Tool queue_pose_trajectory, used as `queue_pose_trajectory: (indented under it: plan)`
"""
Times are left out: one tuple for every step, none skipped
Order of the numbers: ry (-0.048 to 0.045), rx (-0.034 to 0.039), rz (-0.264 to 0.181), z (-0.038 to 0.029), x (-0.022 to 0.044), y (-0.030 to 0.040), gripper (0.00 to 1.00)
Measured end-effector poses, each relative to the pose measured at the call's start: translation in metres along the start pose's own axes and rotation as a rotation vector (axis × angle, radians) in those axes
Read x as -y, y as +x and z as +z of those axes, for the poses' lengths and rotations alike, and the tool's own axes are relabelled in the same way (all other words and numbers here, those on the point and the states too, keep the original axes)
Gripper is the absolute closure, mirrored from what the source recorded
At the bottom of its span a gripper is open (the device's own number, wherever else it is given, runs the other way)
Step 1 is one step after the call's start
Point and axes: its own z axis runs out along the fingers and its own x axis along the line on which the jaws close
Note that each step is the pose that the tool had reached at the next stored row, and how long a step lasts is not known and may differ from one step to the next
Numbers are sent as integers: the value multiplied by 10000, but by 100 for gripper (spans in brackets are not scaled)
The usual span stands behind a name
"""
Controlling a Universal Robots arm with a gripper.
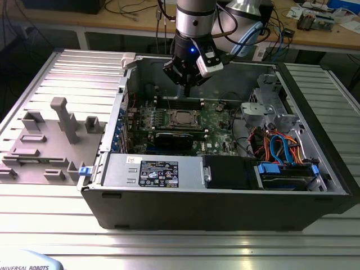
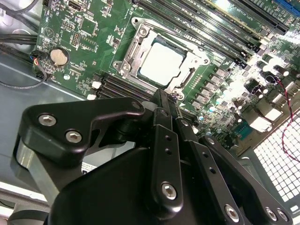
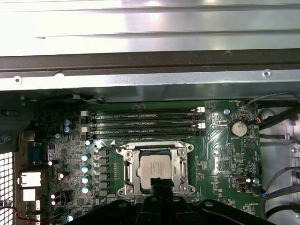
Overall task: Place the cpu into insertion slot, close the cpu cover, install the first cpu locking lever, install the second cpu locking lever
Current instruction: 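Install the first cpu locking lever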
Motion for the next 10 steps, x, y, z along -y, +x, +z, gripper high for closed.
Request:
queue_pose_trajectory:
  plan:
    - [-1,0,-7,0,0,5,89]
    - [-4,-1,-32,1,1,19,89]
    - [-3,-2,-55,0,2,33,89]
    - [-4,-7,-149,4,2,53,89]
    - [-6,-17,-338,14,3,55,89]
    - [-9,-25,-512,23,4,55,89]
    - [-12,-35,-728,34,4,56,89]
    - [-16,-44,-905,43,4,57,89]
    - [-19,-48,-989,53,5,66,89]
    - [-22,-49,-1008,60,6,81,89]
